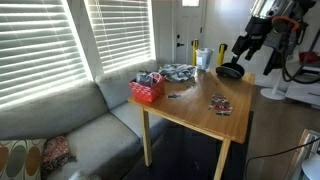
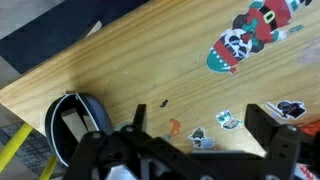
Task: Remove the white cable from the red basket
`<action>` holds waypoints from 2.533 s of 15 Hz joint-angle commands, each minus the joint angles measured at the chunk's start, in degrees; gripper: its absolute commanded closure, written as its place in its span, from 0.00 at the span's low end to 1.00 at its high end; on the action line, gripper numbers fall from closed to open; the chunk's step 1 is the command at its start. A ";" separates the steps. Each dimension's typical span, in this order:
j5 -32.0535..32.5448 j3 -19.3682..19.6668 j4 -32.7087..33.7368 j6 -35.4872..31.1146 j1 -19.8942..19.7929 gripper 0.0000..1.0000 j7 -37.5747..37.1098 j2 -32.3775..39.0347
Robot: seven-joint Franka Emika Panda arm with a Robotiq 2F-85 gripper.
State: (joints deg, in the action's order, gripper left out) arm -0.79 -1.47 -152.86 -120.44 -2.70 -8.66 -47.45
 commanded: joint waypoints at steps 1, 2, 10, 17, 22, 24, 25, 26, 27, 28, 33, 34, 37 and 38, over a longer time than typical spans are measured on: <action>-0.12 -0.11 0.09 0.09 -0.15 0.00 0.12 0.02; -0.12 -0.11 0.09 0.09 -0.15 0.00 0.12 0.02; -0.12 -0.11 0.09 0.09 -0.15 0.00 0.12 0.02; -6.17 2.85 5.22 -13.18 7.47 0.00 9.25 8.03; -14.25 4.68 13.93 -20.07 18.61 0.00 19.70 19.83; -17.01 5.64 18.20 -20.15 22.01 0.00 25.80 24.87; -18.39 6.23 20.80 -19.44 23.24 0.00 29.35 27.41; -20.24 7.00 23.56 -18.73 24.30 0.00 33.57 30.02; -22.02 7.64 26.17 -17.86 24.91 0.00 37.84 32.41; -22.70 9.67 28.50 -16.80 26.82 0.00 41.63 34.41; -32.44 14.73 41.27 -8.67 29.36 0.00 63.12 45.89; -34.91 15.11 43.20 -5.80 28.78 0.00 67.16 47.65; -34.62 5.47 41.51 -4.86 18.74 0.00 67.62 46.93; -35.32 4.63 42.94 -2.73 17.14 0.00 69.72 48.19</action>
State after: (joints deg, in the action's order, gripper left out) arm -36.26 8.56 -109.98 -123.19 19.79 61.25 0.76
